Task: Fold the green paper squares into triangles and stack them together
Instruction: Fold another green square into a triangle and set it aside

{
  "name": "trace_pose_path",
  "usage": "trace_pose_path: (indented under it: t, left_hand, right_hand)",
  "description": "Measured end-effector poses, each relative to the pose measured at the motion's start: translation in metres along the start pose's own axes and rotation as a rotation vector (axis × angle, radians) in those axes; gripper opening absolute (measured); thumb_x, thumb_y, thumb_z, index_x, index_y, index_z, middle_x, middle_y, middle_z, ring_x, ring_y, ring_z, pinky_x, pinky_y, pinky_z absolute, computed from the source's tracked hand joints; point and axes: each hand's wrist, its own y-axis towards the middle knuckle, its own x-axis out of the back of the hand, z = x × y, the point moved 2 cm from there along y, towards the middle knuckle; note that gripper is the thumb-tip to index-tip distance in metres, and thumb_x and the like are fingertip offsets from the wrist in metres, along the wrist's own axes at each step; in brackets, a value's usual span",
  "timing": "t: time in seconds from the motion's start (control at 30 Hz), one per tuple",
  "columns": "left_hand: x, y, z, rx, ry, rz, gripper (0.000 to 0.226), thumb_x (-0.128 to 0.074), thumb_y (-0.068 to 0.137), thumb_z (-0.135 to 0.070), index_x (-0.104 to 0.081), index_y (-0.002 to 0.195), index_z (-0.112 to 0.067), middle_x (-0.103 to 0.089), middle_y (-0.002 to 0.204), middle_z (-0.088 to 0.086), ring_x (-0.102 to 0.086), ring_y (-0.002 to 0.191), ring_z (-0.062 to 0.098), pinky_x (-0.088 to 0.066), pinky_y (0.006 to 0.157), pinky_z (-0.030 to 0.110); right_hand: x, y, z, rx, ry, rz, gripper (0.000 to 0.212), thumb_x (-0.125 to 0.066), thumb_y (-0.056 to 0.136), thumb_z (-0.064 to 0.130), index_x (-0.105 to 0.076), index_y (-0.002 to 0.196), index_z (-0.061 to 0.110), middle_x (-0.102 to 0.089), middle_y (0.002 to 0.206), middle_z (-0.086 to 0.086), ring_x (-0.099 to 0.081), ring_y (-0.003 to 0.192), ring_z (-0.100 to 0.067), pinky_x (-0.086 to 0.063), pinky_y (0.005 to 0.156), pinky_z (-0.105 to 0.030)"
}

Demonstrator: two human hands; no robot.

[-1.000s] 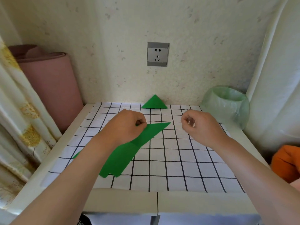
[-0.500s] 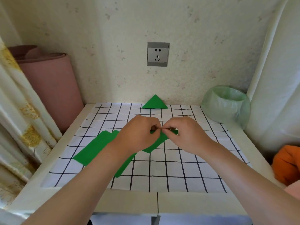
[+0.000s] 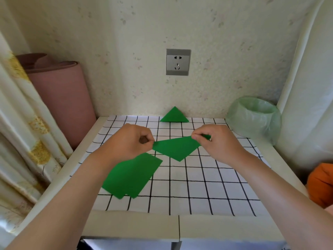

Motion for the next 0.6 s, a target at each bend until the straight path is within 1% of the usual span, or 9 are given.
trace_pose_path:
  t: [0.1, 0.2, 0.3, 0.37, 0.43, 0.5, 0.53, 0.57, 0.6]
  left_hand:
    - [0.009, -0.003, 0.012, 0.037, 0.047, 0.014, 0.011, -0.072, 0.083, -0.018, -0.074, 0.075, -0.026, -0.071, 0.068, -0.009, -0.066, 0.066, 0.008, -0.053, 0.065, 0.021]
    - [0.019, -0.003, 0.022, 0.088, 0.167, 0.009, 0.012, -0.07, 0.085, -0.02, -0.072, 0.076, -0.026, -0.07, 0.068, -0.009, -0.064, 0.065, 0.006, -0.054, 0.064, 0.024]
    - [0.027, -0.003, 0.028, 0.17, 0.239, -0.037, 0.013, -0.066, 0.088, -0.019, -0.07, 0.078, -0.025, -0.069, 0.073, -0.009, -0.063, 0.068, 0.006, -0.055, 0.068, 0.029]
    - [0.024, -0.004, 0.02, 0.136, 0.184, -0.12, 0.011, -0.064, 0.091, -0.019, -0.074, 0.088, -0.023, -0.072, 0.082, -0.01, -0.065, 0.075, 0.008, -0.055, 0.076, 0.031]
    - [0.012, -0.006, 0.001, 0.063, 0.077, -0.135, 0.018, -0.062, 0.094, -0.025, -0.072, 0.108, -0.028, -0.071, 0.1, -0.015, -0.063, 0.086, 0.002, -0.052, 0.085, 0.025]
    - [-0.007, -0.007, -0.018, 0.015, -0.003, 0.013, 0.031, -0.058, 0.095, -0.035, -0.061, 0.126, -0.038, -0.062, 0.113, -0.027, -0.054, 0.098, -0.009, -0.044, 0.091, 0.019]
    - [-0.017, -0.008, -0.026, 0.001, -0.019, 0.111, 0.035, -0.057, 0.094, -0.039, -0.057, 0.129, -0.042, -0.061, 0.116, -0.029, -0.051, 0.1, -0.014, -0.042, 0.092, 0.018]
    - [-0.026, -0.008, -0.03, 0.001, -0.036, 0.196, 0.034, -0.058, 0.093, -0.042, -0.057, 0.127, -0.044, -0.062, 0.114, -0.028, -0.052, 0.098, -0.017, -0.043, 0.091, 0.017]
    - [-0.033, -0.008, -0.033, 0.006, -0.058, 0.252, 0.028, -0.059, 0.092, -0.041, -0.062, 0.12, -0.044, -0.066, 0.106, -0.025, -0.055, 0.091, -0.015, -0.046, 0.086, 0.018]
  right_hand:
    - [-0.002, 0.001, 0.0, -0.007, -0.005, -0.003, 0.014, -0.064, 0.093, 0.025, -0.076, 0.089, 0.029, -0.071, 0.085, 0.021, -0.064, 0.081, -0.002, -0.054, 0.077, -0.035]
    - [-0.005, 0.001, 0.0, -0.013, -0.028, -0.009, 0.014, -0.064, 0.094, 0.026, -0.076, 0.089, 0.029, -0.072, 0.086, 0.019, -0.064, 0.08, -0.006, -0.054, 0.076, -0.037]
    - [-0.004, 0.002, -0.001, -0.038, -0.015, -0.002, 0.012, -0.065, 0.093, 0.026, -0.077, 0.092, 0.029, -0.073, 0.09, 0.019, -0.065, 0.084, -0.004, -0.054, 0.08, -0.035]
    - [-0.004, 0.003, 0.003, -0.047, 0.031, 0.049, 0.011, -0.068, 0.092, 0.027, -0.078, 0.095, 0.028, -0.074, 0.092, 0.019, -0.066, 0.087, 0.001, -0.053, 0.084, -0.03]
    - [-0.005, 0.003, 0.009, -0.045, 0.097, 0.125, 0.009, -0.071, 0.089, 0.026, -0.079, 0.094, 0.029, -0.074, 0.091, 0.02, -0.066, 0.087, 0.005, -0.051, 0.084, -0.02]
    - [-0.006, 0.002, 0.016, -0.048, 0.163, 0.193, 0.007, -0.074, 0.087, 0.025, -0.079, 0.089, 0.03, -0.074, 0.087, 0.021, -0.066, 0.084, 0.006, -0.049, 0.08, -0.015]
    - [-0.007, 0.002, 0.019, -0.046, 0.185, 0.217, 0.008, -0.075, 0.086, 0.024, -0.078, 0.088, 0.031, -0.074, 0.086, 0.021, -0.066, 0.084, 0.006, -0.049, 0.079, -0.014]
    - [-0.007, 0.001, 0.021, -0.037, 0.198, 0.232, 0.009, -0.075, 0.086, 0.024, -0.078, 0.086, 0.032, -0.074, 0.085, 0.021, -0.066, 0.083, 0.005, -0.049, 0.078, -0.014]
    - [-0.008, 0.001, 0.023, -0.03, 0.21, 0.239, 0.01, -0.076, 0.085, 0.023, -0.078, 0.086, 0.033, -0.074, 0.085, 0.021, -0.066, 0.084, 0.004, -0.049, 0.078, -0.014]
